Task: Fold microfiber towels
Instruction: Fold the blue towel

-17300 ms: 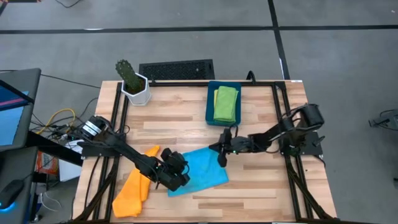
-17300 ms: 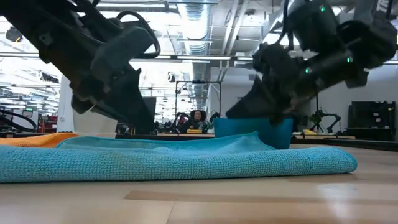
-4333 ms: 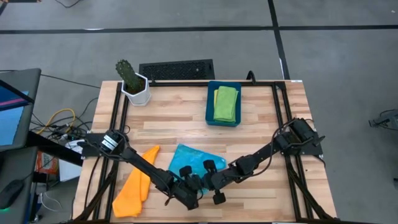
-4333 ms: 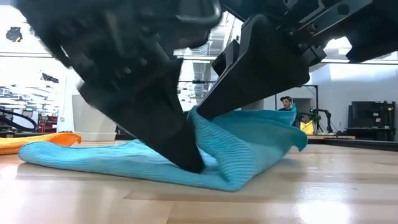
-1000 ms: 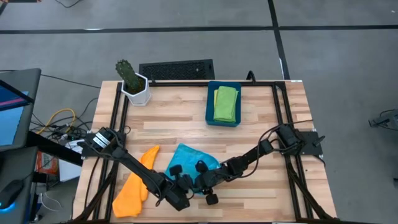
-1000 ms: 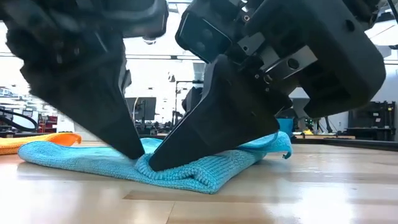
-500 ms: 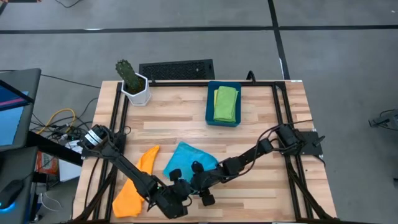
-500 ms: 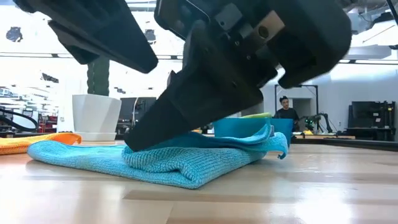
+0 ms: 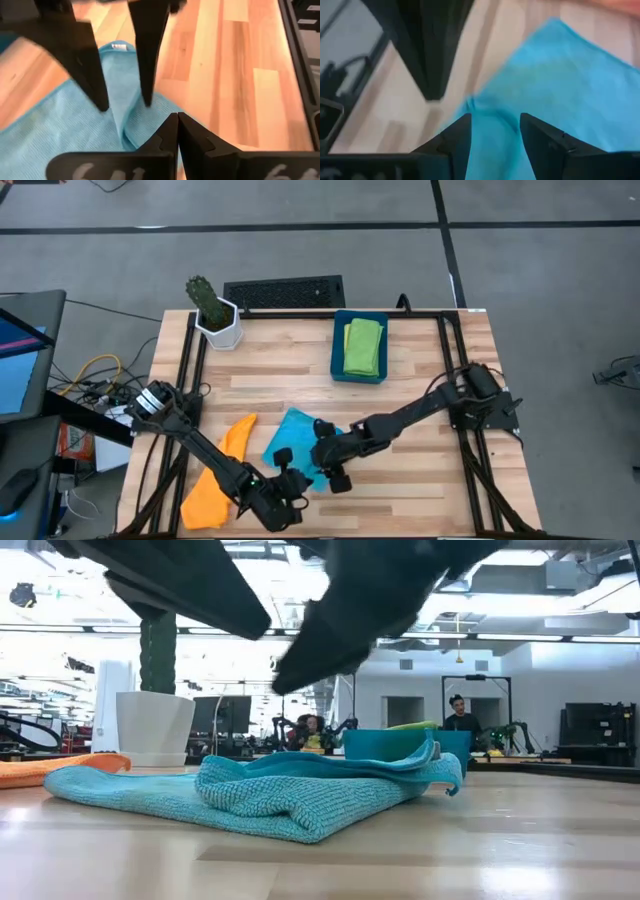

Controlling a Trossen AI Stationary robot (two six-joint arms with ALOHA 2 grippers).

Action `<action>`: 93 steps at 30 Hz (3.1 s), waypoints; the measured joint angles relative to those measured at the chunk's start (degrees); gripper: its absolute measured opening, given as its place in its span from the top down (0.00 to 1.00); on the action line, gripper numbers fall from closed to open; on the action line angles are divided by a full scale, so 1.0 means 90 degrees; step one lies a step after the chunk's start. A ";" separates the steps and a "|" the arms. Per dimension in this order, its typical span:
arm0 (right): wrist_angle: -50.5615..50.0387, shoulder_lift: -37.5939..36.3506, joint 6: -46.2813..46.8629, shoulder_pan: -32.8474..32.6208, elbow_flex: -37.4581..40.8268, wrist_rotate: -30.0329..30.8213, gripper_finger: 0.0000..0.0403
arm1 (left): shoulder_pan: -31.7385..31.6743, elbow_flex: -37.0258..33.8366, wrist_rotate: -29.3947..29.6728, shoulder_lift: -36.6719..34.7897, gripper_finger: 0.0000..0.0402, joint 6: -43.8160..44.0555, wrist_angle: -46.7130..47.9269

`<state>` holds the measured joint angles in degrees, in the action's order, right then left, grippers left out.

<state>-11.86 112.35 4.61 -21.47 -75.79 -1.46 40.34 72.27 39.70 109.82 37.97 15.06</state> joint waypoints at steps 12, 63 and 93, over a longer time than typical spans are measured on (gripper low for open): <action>-0.0429 -0.1161 0.1166 -0.0827 0.1634 0.0182 0.60 | -0.0374 0.0006 -0.0672 0.0430 1.00 -0.0903 -0.1309; 0.0105 -0.1851 0.0474 0.0462 0.1958 0.1818 0.71 | -0.0428 0.0000 -0.1268 0.1037 1.00 0.0009 -0.0478; 0.5124 0.0096 0.1845 0.0240 0.3658 0.1839 0.71 | -0.0002 0.0278 0.0722 0.0333 1.00 0.1251 0.0686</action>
<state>34.26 113.22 21.21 -19.32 -42.86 15.09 40.32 74.77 46.20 112.82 49.23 21.23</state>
